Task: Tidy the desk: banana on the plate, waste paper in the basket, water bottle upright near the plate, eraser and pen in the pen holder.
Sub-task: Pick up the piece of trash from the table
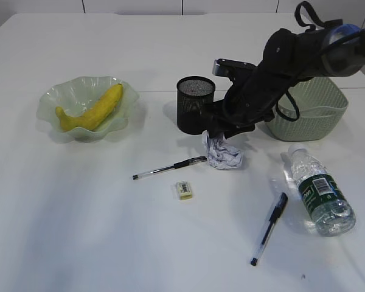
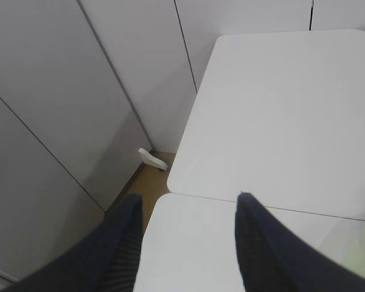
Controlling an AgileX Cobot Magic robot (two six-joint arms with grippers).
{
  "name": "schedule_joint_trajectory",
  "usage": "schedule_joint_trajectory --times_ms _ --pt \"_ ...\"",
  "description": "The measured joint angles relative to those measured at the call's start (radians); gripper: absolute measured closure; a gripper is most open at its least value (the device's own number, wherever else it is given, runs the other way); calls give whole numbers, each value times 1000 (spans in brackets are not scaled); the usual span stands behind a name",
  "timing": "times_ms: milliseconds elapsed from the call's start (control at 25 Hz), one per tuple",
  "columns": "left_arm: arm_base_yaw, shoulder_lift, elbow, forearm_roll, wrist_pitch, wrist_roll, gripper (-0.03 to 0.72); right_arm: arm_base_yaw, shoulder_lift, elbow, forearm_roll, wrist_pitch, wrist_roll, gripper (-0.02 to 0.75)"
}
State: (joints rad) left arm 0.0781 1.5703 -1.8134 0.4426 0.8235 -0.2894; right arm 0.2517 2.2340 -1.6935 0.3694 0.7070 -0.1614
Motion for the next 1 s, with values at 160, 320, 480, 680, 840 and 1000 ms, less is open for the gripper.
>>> schedule_joint_trajectory --times_ms 160,320,480,680,840,1000 --pt "0 0 0 0 0 0 340 0 0 0 0 0 0 518" --pt "0 0 0 0 0 0 340 0 0 0 0 2 0 538" --pt "0 0 0 0 0 0 340 0 0 0 -16 2 0 557" --pt "0 0 0 0 0 0 340 0 0 0 -50 14 0 714" --pt "0 0 0 0 0 0 343 0 0 0 -71 16 0 738" --pt "0 0 0 0 1 0 347 0 0 0 -74 18 0 738"
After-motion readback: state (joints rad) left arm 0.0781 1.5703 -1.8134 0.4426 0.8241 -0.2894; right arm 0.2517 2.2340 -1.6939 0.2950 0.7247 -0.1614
